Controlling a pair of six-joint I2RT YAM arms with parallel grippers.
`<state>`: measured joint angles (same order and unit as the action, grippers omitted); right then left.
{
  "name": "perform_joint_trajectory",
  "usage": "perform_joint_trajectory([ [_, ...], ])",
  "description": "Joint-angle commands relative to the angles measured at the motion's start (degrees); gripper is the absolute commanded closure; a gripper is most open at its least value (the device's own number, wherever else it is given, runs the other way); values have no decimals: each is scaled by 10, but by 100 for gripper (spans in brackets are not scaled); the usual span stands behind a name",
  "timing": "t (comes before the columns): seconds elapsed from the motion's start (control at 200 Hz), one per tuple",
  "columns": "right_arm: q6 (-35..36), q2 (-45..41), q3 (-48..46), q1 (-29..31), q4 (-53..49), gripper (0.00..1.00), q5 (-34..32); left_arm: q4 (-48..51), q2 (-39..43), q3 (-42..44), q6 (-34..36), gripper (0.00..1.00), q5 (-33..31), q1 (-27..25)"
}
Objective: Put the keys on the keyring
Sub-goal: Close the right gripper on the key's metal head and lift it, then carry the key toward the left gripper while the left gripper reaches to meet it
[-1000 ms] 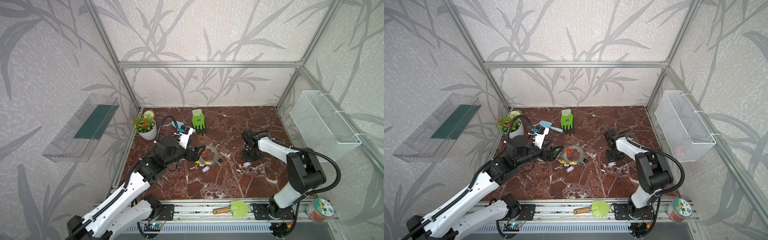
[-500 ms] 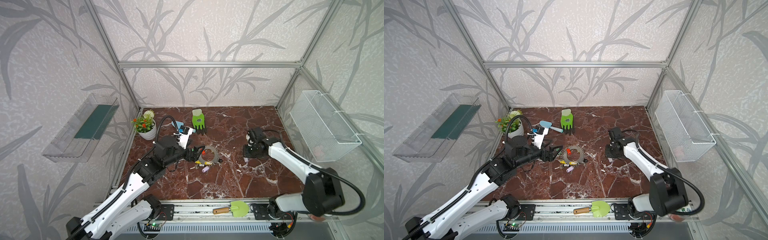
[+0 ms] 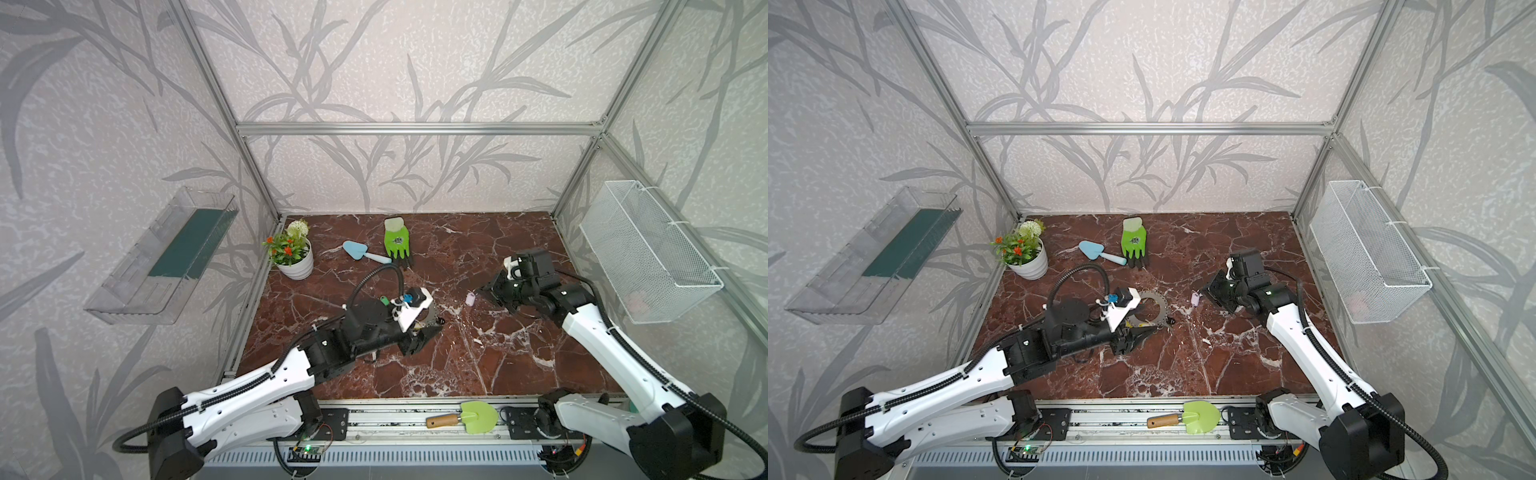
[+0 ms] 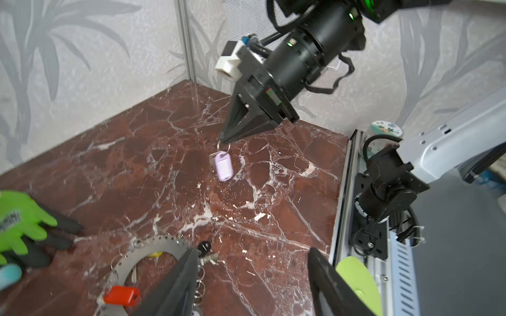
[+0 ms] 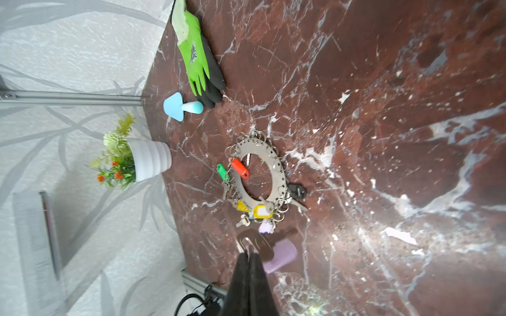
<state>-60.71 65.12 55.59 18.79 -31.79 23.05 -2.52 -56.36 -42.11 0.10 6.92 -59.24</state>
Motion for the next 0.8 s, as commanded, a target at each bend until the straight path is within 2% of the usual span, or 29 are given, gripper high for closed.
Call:
perform_joint_trajectory([
  [0.0, -77, -17, 16, 4, -44, 100, 39, -85, -38, 10, 126, 39, -118, -38],
  [0.145, -103, -31, 10, 9, -44, 100, 59, -175, -95, 24, 227, 45, -184, -84],
  [0.35, -113, -34, 16, 23, -46, 100, 68, -254, -177, 13, 292, 49, -189, -86],
  [0.465, -116, -34, 15, 28, -39, 100, 74, -276, -212, 0, 296, 52, -190, -82],
  [0.575, -120, -37, 10, 32, -30, 100, 76, -285, -232, -8, 282, 59, -188, -76],
  [0.795, -118, -37, 8, 34, -30, 100, 76, -301, -242, -16, 271, 70, -183, -68],
])
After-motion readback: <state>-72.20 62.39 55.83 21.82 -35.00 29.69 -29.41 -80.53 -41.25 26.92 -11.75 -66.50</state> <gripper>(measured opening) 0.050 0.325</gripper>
